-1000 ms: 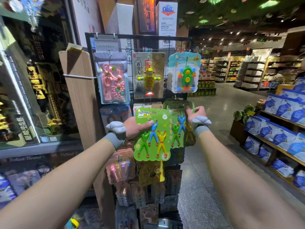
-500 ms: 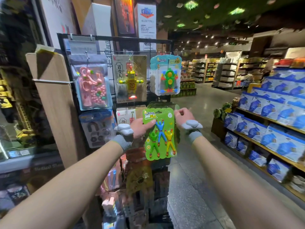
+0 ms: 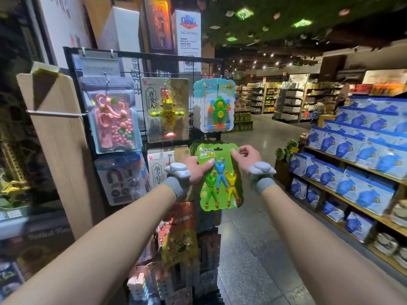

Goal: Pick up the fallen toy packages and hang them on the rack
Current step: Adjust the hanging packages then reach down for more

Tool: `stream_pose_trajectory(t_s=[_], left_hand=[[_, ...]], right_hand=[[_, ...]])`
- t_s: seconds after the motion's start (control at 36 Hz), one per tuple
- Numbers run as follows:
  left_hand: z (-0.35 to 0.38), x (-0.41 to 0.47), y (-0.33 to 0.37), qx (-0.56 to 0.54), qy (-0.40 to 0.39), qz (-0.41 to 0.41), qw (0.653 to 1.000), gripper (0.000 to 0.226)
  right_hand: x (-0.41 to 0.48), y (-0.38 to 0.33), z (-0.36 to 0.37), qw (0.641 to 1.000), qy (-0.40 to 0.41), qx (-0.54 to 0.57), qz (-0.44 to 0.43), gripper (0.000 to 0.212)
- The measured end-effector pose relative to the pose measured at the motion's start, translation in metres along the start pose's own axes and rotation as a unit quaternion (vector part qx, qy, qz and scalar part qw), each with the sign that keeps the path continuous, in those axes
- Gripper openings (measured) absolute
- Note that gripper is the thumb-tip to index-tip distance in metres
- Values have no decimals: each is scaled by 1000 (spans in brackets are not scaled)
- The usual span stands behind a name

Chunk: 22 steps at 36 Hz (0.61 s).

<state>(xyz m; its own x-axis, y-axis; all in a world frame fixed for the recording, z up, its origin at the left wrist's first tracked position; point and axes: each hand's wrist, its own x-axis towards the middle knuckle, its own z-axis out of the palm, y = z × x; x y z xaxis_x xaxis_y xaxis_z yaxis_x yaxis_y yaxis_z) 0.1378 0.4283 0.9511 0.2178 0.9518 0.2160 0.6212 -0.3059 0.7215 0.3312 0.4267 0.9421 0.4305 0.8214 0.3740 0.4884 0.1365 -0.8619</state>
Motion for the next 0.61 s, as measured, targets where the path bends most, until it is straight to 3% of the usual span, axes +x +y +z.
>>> stream_pose_trajectory(t_s=[0.11, 0.22, 0.39, 0.47, 0.61], left_hand=[[2, 9, 2, 144, 10, 5, 990, 63], [4, 19, -2, 219, 14, -10, 976, 81], [7, 24, -2, 304, -3, -24, 952, 82], [6, 21, 0, 348, -11, -22, 937, 70], [6, 24, -5, 366, -7, -1, 930, 71]], right_hand=[[5, -2, 0, 1000, -4, -6, -3, 21], [10, -5, 3, 1000, -9, -30, 2, 23], [13, -3, 7, 999, -13, -51, 0, 23], [14, 0, 7, 998, -11, -57, -4, 24], [14, 4, 6, 998, -18, -59, -4, 26]])
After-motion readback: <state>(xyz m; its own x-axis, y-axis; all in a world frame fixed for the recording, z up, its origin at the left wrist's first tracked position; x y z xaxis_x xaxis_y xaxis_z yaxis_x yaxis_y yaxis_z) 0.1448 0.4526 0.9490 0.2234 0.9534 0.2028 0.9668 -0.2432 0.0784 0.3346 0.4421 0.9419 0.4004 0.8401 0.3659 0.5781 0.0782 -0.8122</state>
